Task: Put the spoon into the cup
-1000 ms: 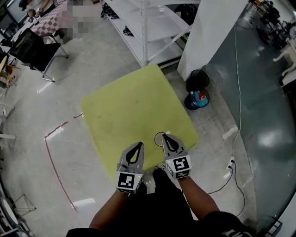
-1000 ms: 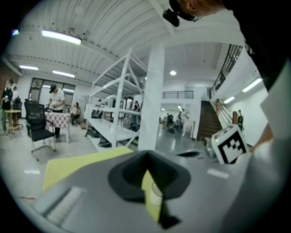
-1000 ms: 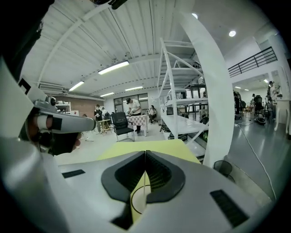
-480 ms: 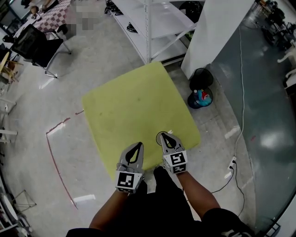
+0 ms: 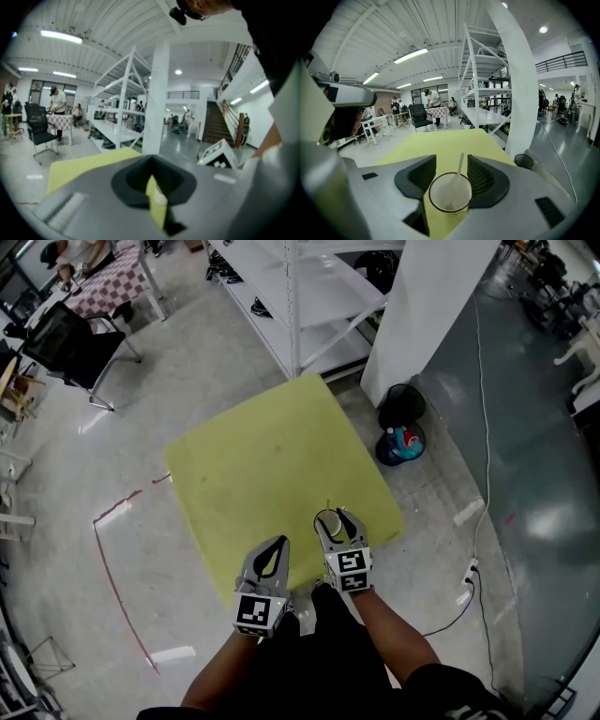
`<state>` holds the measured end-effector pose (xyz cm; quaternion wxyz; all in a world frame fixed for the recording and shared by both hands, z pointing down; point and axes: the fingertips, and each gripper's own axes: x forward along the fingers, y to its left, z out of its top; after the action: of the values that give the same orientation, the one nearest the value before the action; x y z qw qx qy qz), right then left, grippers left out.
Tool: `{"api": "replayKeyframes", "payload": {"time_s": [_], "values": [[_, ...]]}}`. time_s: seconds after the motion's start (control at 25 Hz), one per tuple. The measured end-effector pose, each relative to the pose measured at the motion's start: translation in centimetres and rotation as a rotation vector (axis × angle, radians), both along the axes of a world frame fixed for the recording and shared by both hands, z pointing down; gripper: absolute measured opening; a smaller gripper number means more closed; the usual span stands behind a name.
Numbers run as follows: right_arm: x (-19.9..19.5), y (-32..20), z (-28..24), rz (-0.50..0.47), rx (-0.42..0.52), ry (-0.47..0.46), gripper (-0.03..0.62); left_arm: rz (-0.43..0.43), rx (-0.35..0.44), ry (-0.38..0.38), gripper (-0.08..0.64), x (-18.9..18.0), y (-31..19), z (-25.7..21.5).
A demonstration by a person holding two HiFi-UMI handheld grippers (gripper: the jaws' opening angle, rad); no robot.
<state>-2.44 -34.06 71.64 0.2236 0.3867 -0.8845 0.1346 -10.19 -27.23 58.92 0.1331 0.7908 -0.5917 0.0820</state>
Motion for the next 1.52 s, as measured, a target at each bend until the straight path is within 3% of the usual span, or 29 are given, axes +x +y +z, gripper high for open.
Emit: {"api": "replayKeyframes", "payload": {"time_s": [0.32, 0.68, 0.92, 1.2, 1.52], "values": [[1.1, 0.6, -6.3, 0.061, 0.089, -0.054, 0.168, 0.009, 0.022, -0.013, 0.007, -0.5, 1.1, 0.1], [1.0, 1.9, -13.9, 0.066, 0.234, -0.104, 0.009, 0.061, 0.087, 0.024, 0.007, 0.6, 0.9, -2.8], [0.5, 3.4, -16.5, 0.059, 0.242, -0.129, 0.008, 0.119, 0.116, 0.027, 0.007, 1.6, 1.5, -4.7], [0.2, 4.7, -20.0, 0.043, 0.315, -0.115, 0.006, 0.158, 0.136, 0.035, 0.006, 2.0, 1.7, -6.2], [1.2, 5.8, -20.0, 0.081, 0.339, -0.129, 0.006, 0.174, 0.167, 0.038, 0.006, 2.5, 2.2, -6.0]]}}
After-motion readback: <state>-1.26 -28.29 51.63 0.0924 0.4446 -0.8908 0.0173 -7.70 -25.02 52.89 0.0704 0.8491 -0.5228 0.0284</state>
